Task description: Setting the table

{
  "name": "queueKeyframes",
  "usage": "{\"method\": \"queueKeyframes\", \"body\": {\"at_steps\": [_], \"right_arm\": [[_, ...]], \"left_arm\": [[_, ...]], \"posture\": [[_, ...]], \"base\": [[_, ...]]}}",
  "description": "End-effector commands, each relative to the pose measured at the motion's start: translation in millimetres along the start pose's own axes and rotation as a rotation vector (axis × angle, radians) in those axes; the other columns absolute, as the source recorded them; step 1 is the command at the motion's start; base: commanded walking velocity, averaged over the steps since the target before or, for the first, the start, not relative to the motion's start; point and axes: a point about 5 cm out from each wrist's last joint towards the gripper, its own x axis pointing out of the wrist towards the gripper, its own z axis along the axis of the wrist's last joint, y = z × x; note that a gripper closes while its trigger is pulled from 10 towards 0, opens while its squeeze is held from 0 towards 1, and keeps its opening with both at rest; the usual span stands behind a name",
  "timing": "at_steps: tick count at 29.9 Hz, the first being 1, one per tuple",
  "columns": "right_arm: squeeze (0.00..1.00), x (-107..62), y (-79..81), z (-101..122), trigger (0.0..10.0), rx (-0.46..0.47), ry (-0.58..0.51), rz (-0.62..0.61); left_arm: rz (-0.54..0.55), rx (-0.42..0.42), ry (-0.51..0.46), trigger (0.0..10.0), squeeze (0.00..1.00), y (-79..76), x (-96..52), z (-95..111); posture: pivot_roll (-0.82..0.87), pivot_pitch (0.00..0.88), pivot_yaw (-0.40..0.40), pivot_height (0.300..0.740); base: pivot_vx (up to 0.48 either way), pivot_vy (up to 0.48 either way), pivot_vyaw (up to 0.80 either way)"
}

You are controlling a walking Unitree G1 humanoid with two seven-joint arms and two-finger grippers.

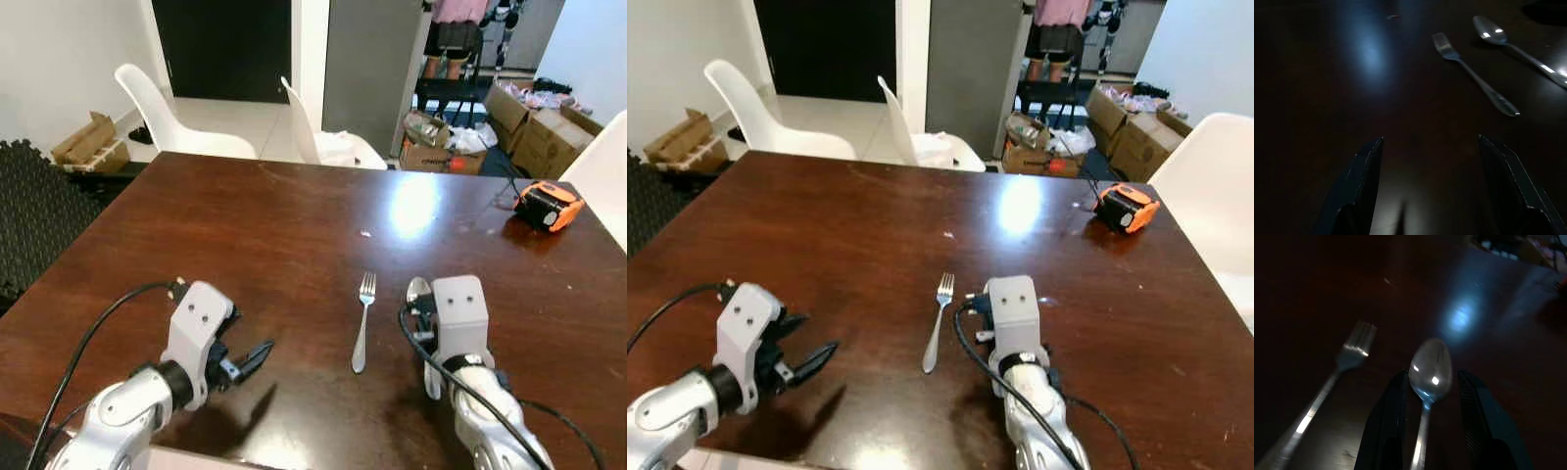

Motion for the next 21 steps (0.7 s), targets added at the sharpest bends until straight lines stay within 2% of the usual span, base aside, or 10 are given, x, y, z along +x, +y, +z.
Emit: {"method": "queueKeyframes", "body": {"at_steps": [1, 2, 7, 8, 10, 11, 16, 18, 21], "right_arm": [[0.00, -3.5, 4.9, 2, 10.0, 0.016, -0.014, 0.037], [0.00, -6.4, 12.4, 9, 10.0, 0.042, -0.056, 0.086], [0.00, -9.9, 23.2, 16, 10.0, 0.091, -0.095, 0.133], [0.00, -13.8, 35.2, 20, 10.0, 0.126, -0.125, 0.176], [0.00, -15.6, 39.7, 21, 10.0, 0.136, -0.134, 0.189], [0.00, -18.4, 45.7, 23, 10.0, 0.163, -0.146, 0.210], [0.00, -21.4, 50.5, 22, 10.0, 0.185, -0.150, 0.226], [0.00, -21.8, 50.9, 21, 10.0, 0.204, -0.155, 0.219], [0.00, -21.4, 49.9, 20, 10.0, 0.208, -0.159, 0.212]], "left_arm": [[-0.025, -0.011, 0.018, 10.0, 0.00, -3.3, -3.5, -3], [0.006, -0.036, 0.021, 10.0, 0.00, 1.4, -6.9, -4], [0.055, -0.073, 0.019, 10.0, 0.00, 8.3, -12.4, -4], [0.105, -0.113, 0.013, 10.0, 0.00, 15.3, -18.5, -3], [0.124, -0.127, 0.014, 10.0, 0.00, 18.2, -22.0, -3], [0.142, -0.141, 0.021, 10.0, 0.00, 21.9, -29.1, -3], [0.187, -0.148, 0.055, 10.0, 0.00, 27.8, -40.4, -7], [0.301, -0.183, 0.084, 10.0, 0.00, 35.7, -45.1, -14], [0.354, -0.197, 0.090, 10.0, 0.00, 36.6, -44.2, -17]], "posture": [[0.05, 0.194, 0.099, 0.740], [0.05, 0.192, 0.101, 0.740], [0.05, 0.187, 0.100, 0.740], [0.05, 0.185, 0.099, 0.740], [0.05, 0.184, 0.099, 0.740], [0.05, 0.182, 0.098, 0.740], [0.06, 0.180, 0.099, 0.740], [0.06, 0.177, 0.097, 0.740], [0.06, 0.173, 0.094, 0.740]], "base": [[0.000, 0.000, 0.00], [0.000, 0.000, 0.00], [0.000, 0.000, 0.00], [0.000, 0.000, 0.00], [0.000, 0.000, 0.00], [0.000, 0.000, 0.00], [0.000, 0.000, 0.00], [0.000, 0.000, 0.00], [0.000, 0.000, 0.00]]}}
